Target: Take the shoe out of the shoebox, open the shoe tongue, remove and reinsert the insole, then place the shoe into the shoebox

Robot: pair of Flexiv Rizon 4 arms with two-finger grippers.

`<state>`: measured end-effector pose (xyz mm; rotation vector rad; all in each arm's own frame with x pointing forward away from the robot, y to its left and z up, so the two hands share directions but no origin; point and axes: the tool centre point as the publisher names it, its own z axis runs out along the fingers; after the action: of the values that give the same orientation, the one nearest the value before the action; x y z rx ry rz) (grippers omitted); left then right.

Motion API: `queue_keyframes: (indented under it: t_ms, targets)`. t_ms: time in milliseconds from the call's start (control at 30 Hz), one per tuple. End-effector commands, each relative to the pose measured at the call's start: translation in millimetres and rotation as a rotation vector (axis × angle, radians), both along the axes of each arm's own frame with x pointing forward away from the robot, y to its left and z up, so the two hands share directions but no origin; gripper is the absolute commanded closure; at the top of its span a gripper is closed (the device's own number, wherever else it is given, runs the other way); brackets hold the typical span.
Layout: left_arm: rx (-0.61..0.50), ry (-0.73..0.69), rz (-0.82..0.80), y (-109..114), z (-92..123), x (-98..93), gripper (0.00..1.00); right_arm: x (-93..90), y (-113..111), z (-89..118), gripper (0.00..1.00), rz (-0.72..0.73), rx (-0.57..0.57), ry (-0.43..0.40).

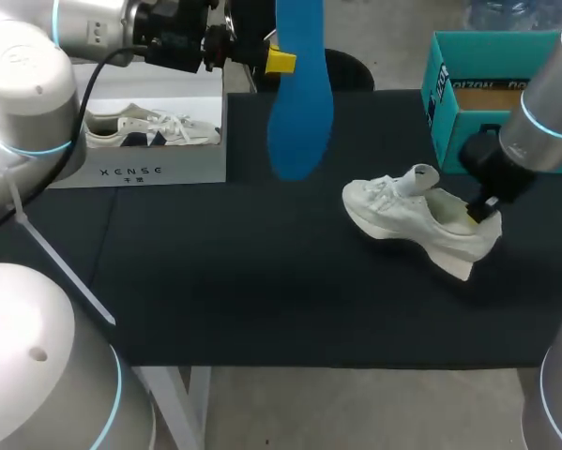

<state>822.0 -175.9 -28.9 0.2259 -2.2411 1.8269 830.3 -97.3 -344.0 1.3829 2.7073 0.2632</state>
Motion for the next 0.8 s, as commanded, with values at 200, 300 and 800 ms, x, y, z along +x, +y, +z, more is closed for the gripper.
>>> queue_keyframes:
  t_ms: [200, 300, 800]
  targets:
    - [0.000, 0.000, 0.000, 0, 0, -0.2, 1.00, -3.6, 2, 1, 1.00, -0.520, 0.004, -0.029]
    - [0.000, 0.000, 0.000, 0, 0, -0.2, 1.00, -3.6, 0, 2, 1.00, -0.672, -0.020, -0.034]
    - [0.000, 0.000, 0.000, 0, 0, -0.2, 1.00, -29.5, 38, -5, 1.00, -0.929, 0.021, -0.148]
